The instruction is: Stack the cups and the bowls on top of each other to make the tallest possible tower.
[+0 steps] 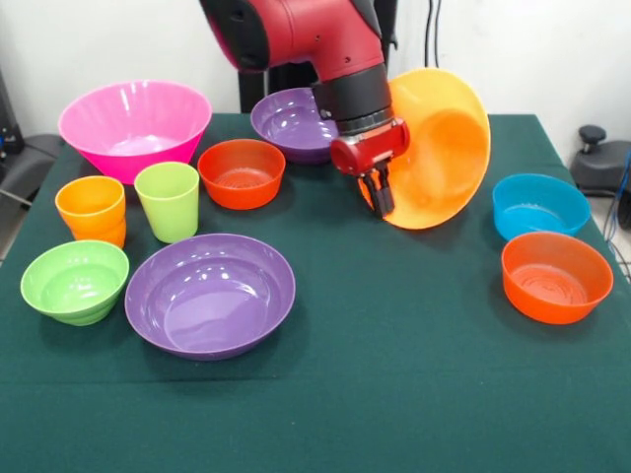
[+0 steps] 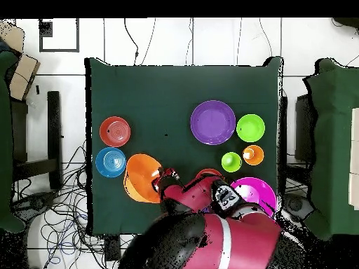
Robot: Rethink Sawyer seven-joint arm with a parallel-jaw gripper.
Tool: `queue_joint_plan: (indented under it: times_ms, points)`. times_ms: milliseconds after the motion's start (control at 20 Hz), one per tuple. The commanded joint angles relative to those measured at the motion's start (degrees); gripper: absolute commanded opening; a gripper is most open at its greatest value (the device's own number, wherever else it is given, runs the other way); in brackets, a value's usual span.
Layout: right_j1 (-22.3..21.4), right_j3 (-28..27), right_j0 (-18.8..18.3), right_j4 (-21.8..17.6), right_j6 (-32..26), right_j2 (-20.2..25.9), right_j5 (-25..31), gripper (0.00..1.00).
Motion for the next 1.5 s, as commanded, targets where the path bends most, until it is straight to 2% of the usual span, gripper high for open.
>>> queue_joint_plan:
  times_ms: [50,100,150,650,900,1100,1500]
  points:
    - [-8.69,3.22,-2.96,5.92,3.85,9.01,18.18,0.0]
    - [-9.37,3.78,-3.14,6.81,3.84,9.39,18.87,0.0]
    - [-9.77,4.16,-3.74,7.83,3.51,10.18,19.66,1.0]
    - [-10.6,4.42,-4.33,11.55,2.93,12.26,23.48,1.0]
    - [-10.13,4.21,-2.93,12.18,3.85,10.51,22.13,1.0]
    - [-9.08,4.4,-3.67,12.01,3.58,10.9,21.44,1.0]
    - [-12.86,9.83,-7.85,14.07,2.58,16.08,24.09,1.0]
